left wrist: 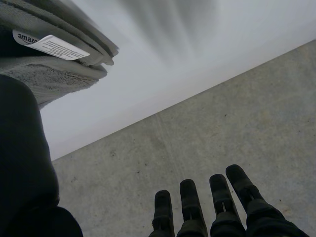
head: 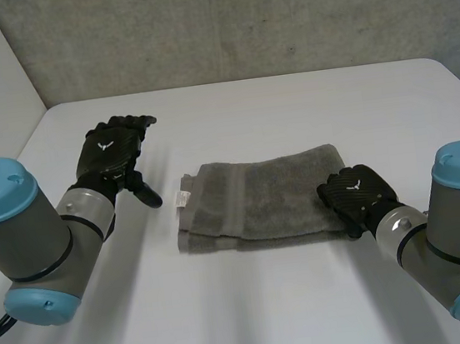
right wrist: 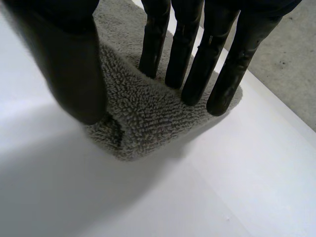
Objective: Fold the towel.
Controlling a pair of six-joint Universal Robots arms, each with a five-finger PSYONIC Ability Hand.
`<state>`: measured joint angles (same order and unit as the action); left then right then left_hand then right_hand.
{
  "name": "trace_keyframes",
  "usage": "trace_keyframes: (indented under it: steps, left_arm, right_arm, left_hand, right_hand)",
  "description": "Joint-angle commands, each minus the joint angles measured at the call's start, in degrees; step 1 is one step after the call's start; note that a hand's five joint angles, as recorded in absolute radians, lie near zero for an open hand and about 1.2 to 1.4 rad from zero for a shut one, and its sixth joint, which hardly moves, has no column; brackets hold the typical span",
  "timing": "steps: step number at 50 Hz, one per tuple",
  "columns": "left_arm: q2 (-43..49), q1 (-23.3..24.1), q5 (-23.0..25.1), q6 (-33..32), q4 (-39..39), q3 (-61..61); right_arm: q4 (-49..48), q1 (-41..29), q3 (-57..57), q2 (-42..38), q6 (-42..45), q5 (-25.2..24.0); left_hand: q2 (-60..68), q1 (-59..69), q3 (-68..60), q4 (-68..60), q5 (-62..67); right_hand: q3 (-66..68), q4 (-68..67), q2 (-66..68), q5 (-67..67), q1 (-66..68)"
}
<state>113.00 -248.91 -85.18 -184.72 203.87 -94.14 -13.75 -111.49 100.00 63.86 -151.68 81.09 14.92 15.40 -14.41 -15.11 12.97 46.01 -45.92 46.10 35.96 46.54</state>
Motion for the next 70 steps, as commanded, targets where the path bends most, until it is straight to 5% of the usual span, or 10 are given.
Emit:
trace_keyframes:
  steps: [1,8,14,26,35,37,38,39,54,70]
  left_arm:
    - [0.46,0.00,0.10,0.33,-0.31,0.18]
    - [0.03,0.00,0.01,0.41,-0.31,0.53]
    - [-0.50,0.09,0.01,0.50,-0.31,0.88]
    - [-5.16,-1.05,-0.25,1.12,-0.22,0.97]
    - [-6.13,-1.14,-0.96,1.91,-0.22,0.80]
    - [-6.04,-1.14,-0.96,1.91,-0.22,0.80]
    - [-6.04,-1.14,-0.96,1.91,-0.22,0.80]
    - [-6.04,-1.23,-0.96,1.91,-0.22,0.88]
    - [-4.38,0.70,-1.13,8.22,-0.66,3.52]
    - [11.00,7.56,-0.87,11.41,-9.36,8.09]
  right_arm:
    - [-1.01,-0.13,-1.04,-1.28,2.43,2.22]
    - [-0.84,-0.92,-4.82,-0.84,9.03,6.10]
    - [1.89,-9.98,-14.13,-1.72,15.63,6.54]
    - [6.11,-28.24,-30.47,-15.59,39.07,0.58]
    - [6.10,-31.16,-31.10,-19.91,40.76,-1.90]
    - [5.75,-30.64,-30.40,-19.82,38.14,-2.07]
    - [5.75,-30.63,-30.39,-19.82,38.13,-2.07]
    - [5.14,-30.28,-29.96,-19.21,35.34,-1.90]
    - [-0.76,-17.20,-19.49,-1.37,-8.77,-1.02]
    - [7.15,-11.65,-24.32,-10.23,-22.16,-1.37]
  left_hand:
    - [-4.20,-4.69,3.69,4.39,-12.25]
    - [-4.20,-4.69,3.69,4.39,-12.25]
    - [-4.20,-4.69,3.69,4.39,-12.25]
    - [-4.54,-5.02,4.03,4.73,-12.59]
    - [-4.54,-5.02,4.03,4.73,-12.59]
    - [-4.54,-5.02,4.03,4.73,-12.59]
    - [-4.54,-5.02,4.03,4.73,-12.59]
    - [-4.54,-5.02,4.03,4.73,-12.59]
    - [-4.04,-4.52,3.53,4.23,-12.09]
    - [-3.87,-4.35,3.36,4.06,-11.92]
  right_hand:
    - [33.95,-34.04,33.87,34.00,33.42]
    - [33.99,-34.08,33.90,34.04,33.46]
    - [33.99,-34.08,33.90,34.04,33.46]
    - [33.99,-34.08,33.90,34.04,33.46]
    - [33.99,-34.08,33.90,34.04,33.46]
    - [-17.97,17.88,-18.06,-17.92,-18.50]
    - [-18.26,18.18,-18.35,-18.21,-18.79]
    - [-36.01,35.92,-36.10,-35.96,-36.54]
    - [-36.01,35.92,-36.10,-35.96,-36.54]
    - [-36.01,35.92,-36.10,-35.96,-36.54]
